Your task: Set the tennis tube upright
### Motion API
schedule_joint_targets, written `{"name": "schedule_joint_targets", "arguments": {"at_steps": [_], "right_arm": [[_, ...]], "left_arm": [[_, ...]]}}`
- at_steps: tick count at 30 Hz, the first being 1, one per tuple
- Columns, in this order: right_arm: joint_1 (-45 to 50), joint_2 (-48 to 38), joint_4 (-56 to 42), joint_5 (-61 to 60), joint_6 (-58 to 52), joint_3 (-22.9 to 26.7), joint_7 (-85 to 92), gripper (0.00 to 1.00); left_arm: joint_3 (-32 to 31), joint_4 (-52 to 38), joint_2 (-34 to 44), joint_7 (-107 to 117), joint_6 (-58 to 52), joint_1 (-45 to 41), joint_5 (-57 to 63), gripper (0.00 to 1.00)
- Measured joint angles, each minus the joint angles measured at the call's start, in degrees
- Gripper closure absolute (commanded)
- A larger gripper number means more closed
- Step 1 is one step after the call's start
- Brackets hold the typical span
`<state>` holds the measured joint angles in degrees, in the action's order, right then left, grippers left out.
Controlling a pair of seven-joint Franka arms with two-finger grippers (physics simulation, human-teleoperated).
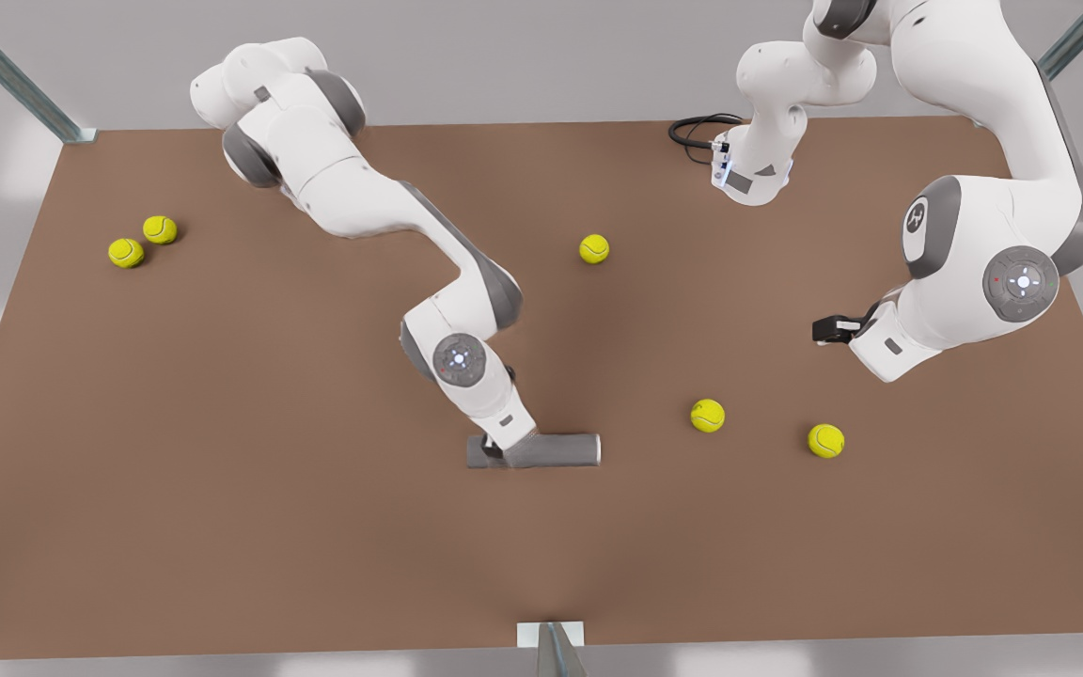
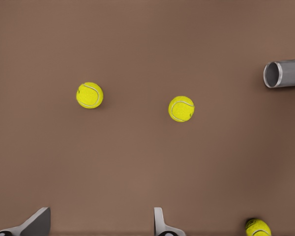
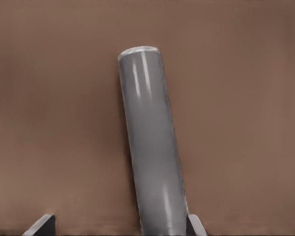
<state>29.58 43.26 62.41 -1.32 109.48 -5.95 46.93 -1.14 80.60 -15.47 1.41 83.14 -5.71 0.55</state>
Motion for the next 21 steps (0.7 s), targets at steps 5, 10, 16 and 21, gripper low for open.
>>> {"name": "schedule_joint_targets", "arguments": {"at_steps": [5,10,16,21], "right_arm": [[-14.2,-19.9,2.8,4.6,-21.7,0.7,-35.0,0.00],[-24.7,-28.3,19.8,6.2,-12.6,0.5,-45.8,0.00],[-29.8,-27.9,15.3,5.6,-13.1,0.6,-45.9,0.00],[-29.9,-27.4,13.3,6.1,-12.4,0.6,-45.8,0.00]], "left_arm": [[-0.2,-1.9,-2.7,9.6,2.5,0.0,-2.6,0.00],[-1.6,-10.8,-29.6,2.5,5.9,9.7,-28.6,0.00],[-2.7,-7.8,-37.9,-31.4,17.8,5.1,-51.7,0.00],[-5.8,-7.8,-40.1,-31.3,22.5,4.5,-59.0,0.00]]}}
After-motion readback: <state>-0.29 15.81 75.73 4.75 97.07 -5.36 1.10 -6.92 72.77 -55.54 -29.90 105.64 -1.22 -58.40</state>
